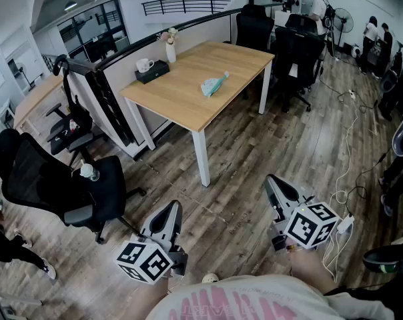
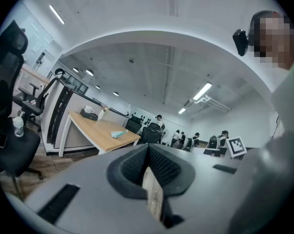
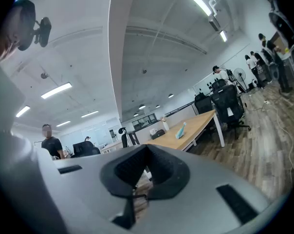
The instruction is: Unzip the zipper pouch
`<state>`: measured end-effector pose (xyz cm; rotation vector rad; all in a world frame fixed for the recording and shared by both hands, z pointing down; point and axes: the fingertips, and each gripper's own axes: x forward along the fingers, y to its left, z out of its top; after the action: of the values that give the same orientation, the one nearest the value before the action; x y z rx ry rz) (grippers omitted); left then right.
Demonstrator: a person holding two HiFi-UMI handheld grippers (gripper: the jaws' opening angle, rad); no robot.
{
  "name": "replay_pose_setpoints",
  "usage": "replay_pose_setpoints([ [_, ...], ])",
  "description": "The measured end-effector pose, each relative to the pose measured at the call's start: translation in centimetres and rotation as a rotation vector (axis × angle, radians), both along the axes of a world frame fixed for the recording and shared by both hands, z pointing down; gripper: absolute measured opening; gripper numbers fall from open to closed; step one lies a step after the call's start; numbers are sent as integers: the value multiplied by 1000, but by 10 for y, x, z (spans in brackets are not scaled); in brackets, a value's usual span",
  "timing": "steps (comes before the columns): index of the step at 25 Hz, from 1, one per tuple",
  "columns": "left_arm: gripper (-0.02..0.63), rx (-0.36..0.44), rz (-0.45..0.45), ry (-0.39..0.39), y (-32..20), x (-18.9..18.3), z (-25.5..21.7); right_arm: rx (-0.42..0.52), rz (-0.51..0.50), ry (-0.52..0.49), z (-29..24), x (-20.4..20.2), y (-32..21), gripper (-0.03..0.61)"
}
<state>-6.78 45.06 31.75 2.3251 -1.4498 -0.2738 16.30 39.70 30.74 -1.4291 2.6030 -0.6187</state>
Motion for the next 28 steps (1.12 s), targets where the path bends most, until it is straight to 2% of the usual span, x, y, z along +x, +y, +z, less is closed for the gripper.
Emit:
replay_pose_setpoints([
  [8, 2, 21, 15, -11, -14, -22, -2, -2, 23, -1, 4, -13, -13, -3],
  [14, 2, 13, 15, 21, -21, -40, 19, -42, 73, 61, 38, -21, -11, -3],
  [18, 2, -36, 23, -42, -34, -41, 41, -116, 114, 28, 63, -19, -22, -3],
  [20, 1, -36, 24, -49, -50, -43, 45, -133, 127, 9, 69, -18, -38, -3],
  [23, 0, -28, 28, -21, -82, -44, 48, -134, 129, 43, 76, -18, -70, -3],
  [28, 0, -27, 16, 3, -161, -41, 45, -122, 126, 59, 73, -14, -154, -3],
])
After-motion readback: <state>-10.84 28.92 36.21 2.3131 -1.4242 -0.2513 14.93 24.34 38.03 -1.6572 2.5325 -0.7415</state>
